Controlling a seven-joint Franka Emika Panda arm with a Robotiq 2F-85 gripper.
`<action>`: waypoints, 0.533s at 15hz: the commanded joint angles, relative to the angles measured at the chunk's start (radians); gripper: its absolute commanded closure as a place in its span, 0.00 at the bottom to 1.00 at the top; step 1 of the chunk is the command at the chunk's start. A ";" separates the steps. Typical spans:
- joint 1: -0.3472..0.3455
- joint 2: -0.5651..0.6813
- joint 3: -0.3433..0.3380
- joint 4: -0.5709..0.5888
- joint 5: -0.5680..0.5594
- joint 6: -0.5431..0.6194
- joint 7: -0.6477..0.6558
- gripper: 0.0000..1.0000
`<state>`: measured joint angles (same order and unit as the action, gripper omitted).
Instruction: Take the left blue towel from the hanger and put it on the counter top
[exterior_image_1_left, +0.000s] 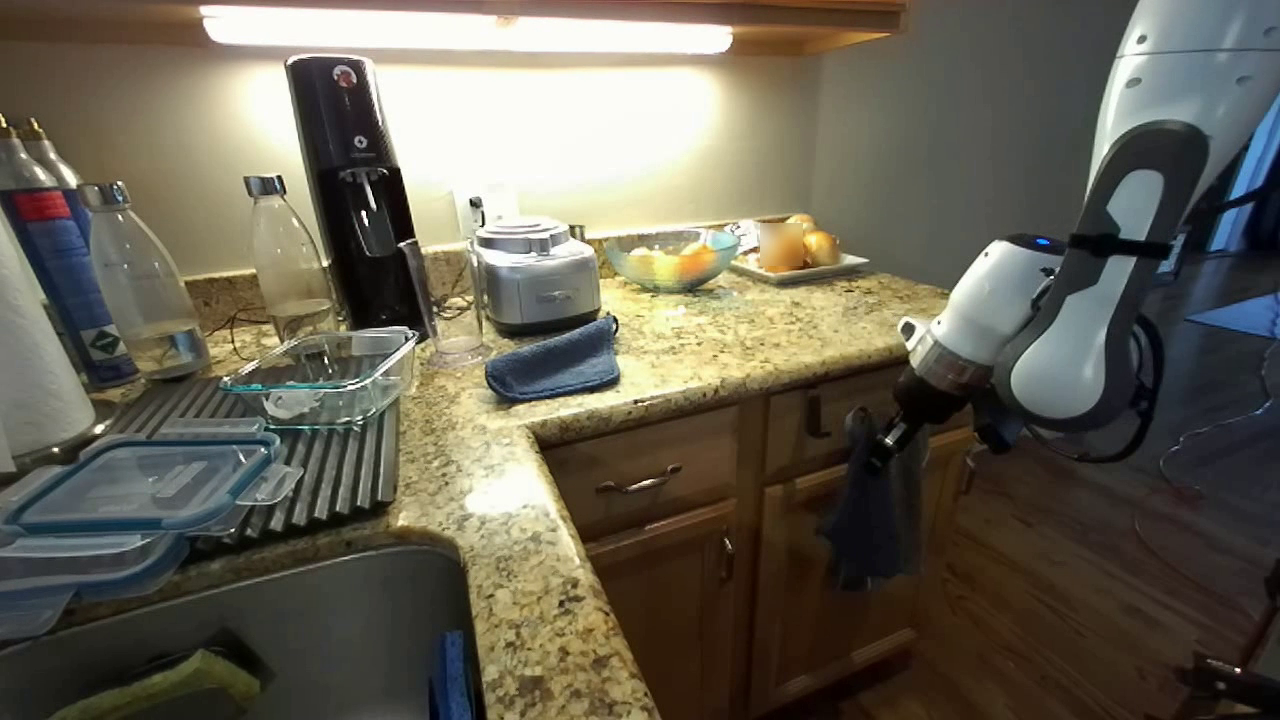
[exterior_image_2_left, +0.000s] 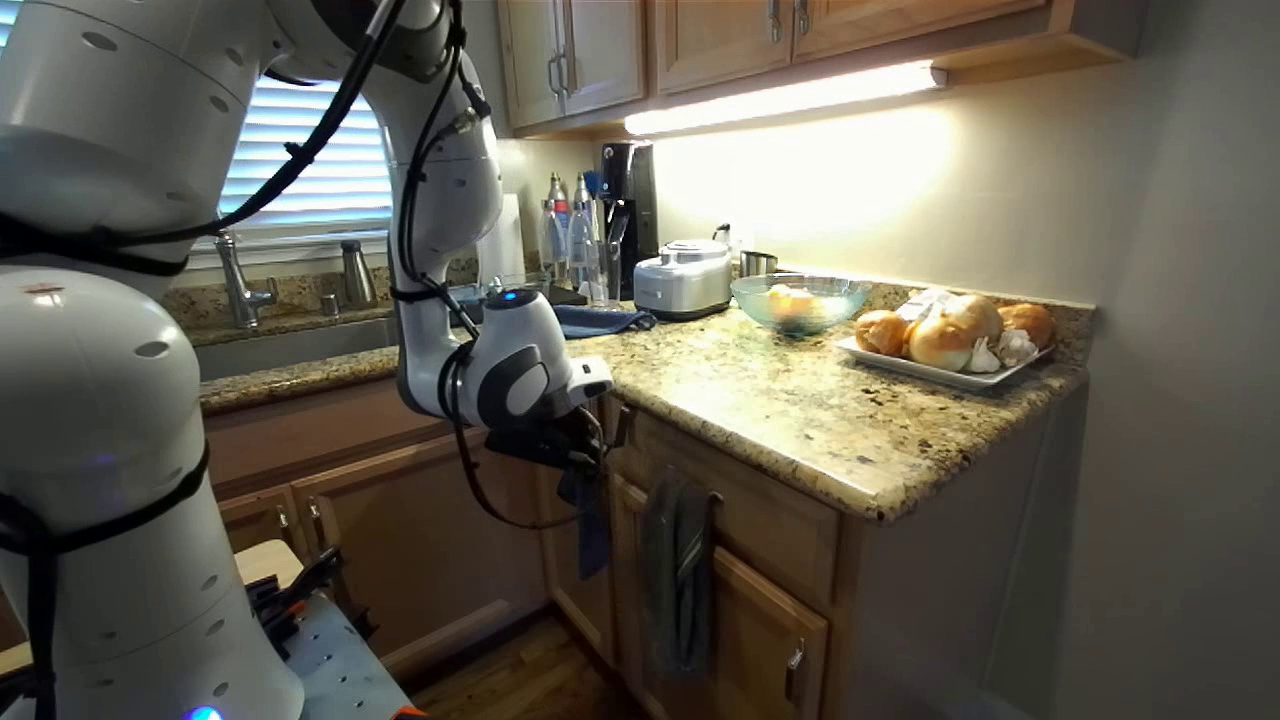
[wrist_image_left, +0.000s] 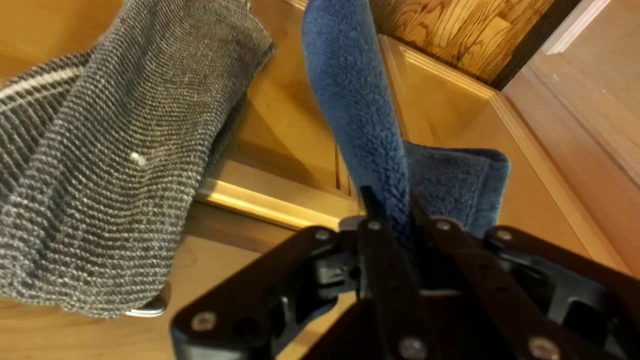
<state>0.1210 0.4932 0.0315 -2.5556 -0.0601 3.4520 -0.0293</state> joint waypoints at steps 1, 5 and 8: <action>0.052 -0.131 -0.051 -0.117 0.047 -0.014 -0.027 0.92; 0.152 -0.215 -0.150 -0.148 0.131 -0.015 -0.074 0.92; 0.247 -0.262 -0.245 -0.142 0.210 -0.023 -0.134 0.92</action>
<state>0.2669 0.3306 -0.1176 -2.6501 0.0757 3.4515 -0.1008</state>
